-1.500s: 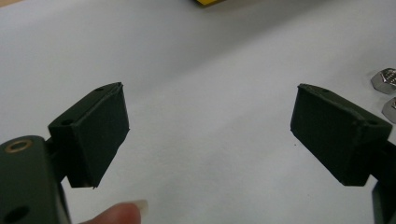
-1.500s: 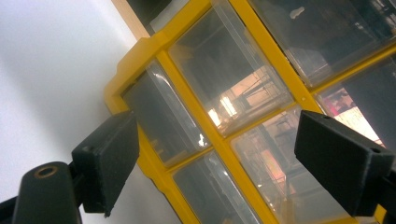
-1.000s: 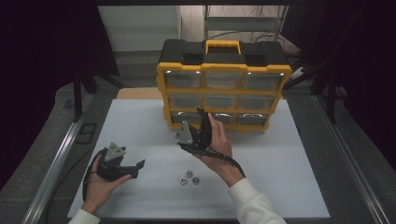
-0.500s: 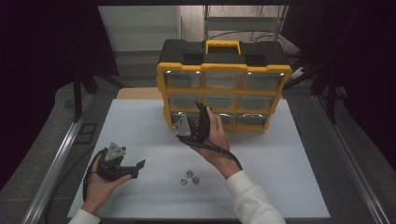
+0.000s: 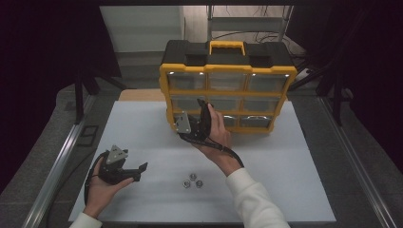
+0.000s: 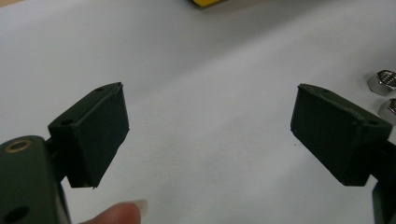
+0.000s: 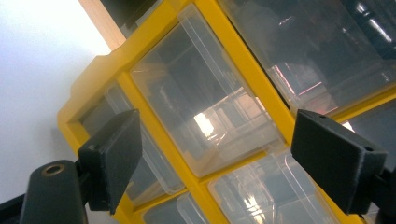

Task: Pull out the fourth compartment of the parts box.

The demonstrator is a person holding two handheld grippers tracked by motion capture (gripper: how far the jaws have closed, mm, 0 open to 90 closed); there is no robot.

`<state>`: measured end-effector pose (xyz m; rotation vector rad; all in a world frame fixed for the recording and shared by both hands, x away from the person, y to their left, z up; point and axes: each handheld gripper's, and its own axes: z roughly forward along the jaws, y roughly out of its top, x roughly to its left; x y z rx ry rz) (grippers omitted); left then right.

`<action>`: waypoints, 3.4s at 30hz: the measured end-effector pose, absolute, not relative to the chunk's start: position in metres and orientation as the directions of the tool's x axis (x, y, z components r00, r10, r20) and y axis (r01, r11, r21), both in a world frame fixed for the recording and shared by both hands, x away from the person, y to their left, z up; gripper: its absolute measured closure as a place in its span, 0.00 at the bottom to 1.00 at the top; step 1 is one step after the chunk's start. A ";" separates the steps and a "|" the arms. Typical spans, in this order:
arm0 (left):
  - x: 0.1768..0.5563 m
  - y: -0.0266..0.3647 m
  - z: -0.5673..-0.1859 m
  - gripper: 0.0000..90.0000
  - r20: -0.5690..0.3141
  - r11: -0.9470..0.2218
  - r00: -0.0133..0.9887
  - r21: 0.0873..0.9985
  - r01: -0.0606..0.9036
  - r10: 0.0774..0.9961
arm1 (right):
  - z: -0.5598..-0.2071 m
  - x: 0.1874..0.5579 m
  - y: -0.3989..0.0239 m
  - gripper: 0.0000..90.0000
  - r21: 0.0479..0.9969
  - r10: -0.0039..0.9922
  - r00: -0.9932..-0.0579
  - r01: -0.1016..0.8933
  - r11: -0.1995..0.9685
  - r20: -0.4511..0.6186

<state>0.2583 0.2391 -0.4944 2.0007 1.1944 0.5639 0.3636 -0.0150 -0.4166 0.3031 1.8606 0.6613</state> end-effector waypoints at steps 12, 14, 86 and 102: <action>0.258 0.239 -0.495 0.14 0.004 -0.306 0.473 0.769 0.562 0.881 | -0.415 0.368 -0.012 0.20 0.567 0.496 -0.373 -0.106 0.817 -0.784; 0.258 0.239 -0.495 0.14 0.005 -0.306 0.474 0.768 0.562 0.881 | -0.415 0.369 -0.011 0.20 0.563 0.492 -0.372 -0.108 0.819 -0.787; 0.258 0.239 -0.495 0.14 0.002 -0.307 0.476 0.767 0.563 0.879 | -0.422 0.397 -0.002 0.65 0.456 0.424 -0.237 -0.100 0.884 -0.874; 0.258 0.239 -0.495 0.14 0.004 -0.309 0.477 0.766 0.564 0.879 | -0.424 0.397 -0.001 0.74 0.434 0.410 -0.192 -0.108 0.894 -0.892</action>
